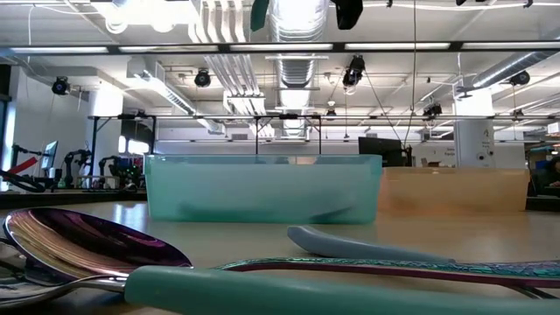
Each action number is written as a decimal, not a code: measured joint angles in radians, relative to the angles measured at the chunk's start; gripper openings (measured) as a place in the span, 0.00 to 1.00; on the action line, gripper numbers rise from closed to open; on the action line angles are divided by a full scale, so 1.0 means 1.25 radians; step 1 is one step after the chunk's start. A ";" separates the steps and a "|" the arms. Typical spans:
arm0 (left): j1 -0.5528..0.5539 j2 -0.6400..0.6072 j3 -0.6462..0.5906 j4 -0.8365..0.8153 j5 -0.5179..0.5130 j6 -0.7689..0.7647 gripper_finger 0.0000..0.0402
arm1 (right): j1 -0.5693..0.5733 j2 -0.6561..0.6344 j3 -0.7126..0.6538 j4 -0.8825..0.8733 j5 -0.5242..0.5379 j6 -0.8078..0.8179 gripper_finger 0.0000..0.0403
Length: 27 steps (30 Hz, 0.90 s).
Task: Sort silverware by color (type)
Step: Put the green spoon into the green bin
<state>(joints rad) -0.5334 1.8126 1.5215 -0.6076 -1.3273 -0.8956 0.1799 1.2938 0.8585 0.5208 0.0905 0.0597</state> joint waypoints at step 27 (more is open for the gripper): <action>0.021 0.010 0.000 0.237 0.008 0.214 0.12 | -0.003 0.000 0.000 0.080 0.014 -0.007 0.38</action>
<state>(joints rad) -0.5072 1.8249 1.5215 -0.3110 -1.3172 -0.6285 0.1764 1.2938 0.8589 0.6202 0.1076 0.0509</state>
